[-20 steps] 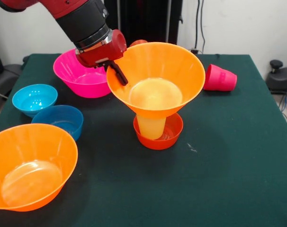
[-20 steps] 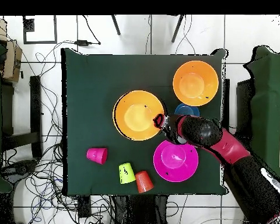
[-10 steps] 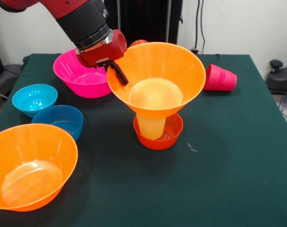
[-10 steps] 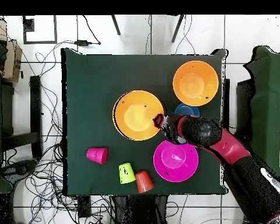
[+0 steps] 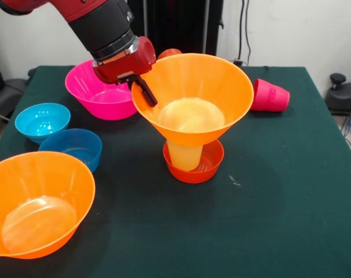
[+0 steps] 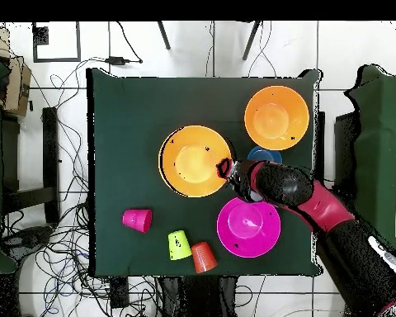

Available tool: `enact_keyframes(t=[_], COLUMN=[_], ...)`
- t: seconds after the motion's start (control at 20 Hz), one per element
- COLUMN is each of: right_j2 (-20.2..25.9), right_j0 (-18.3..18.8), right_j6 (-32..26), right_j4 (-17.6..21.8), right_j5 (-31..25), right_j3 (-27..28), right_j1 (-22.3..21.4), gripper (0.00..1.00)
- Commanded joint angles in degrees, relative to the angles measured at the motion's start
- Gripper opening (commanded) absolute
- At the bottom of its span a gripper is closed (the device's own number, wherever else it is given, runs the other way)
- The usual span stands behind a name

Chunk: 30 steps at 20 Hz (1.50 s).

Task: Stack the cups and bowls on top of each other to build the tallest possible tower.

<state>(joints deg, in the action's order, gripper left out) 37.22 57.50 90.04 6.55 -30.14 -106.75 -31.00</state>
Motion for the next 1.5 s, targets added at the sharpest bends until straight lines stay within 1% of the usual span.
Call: enact_keyframes(t=[0.05, 0.3, 0.55, 0.9, 1.5], right_j2=[3.1, 2.9, 2.5, 1.7, 2.0], right_j0=[0.2, 0.2, -0.1, -0.7, -0.3], right_j6=[-0.4, 0.2, 0.2, 0.4, -0.2], right_j4=[3.9, 3.7, 3.6, 4.1, 4.2], right_j5=[5.6, 5.0, 4.5, 4.9, 4.7], right_j3=[-0.7, -1.0, -0.5, -0.3, -0.3], right_j1=[2.2, 1.9, 2.5, 2.6, 2.8], gripper=[0.0, 0.0, 0.0, 0.0, 0.0])
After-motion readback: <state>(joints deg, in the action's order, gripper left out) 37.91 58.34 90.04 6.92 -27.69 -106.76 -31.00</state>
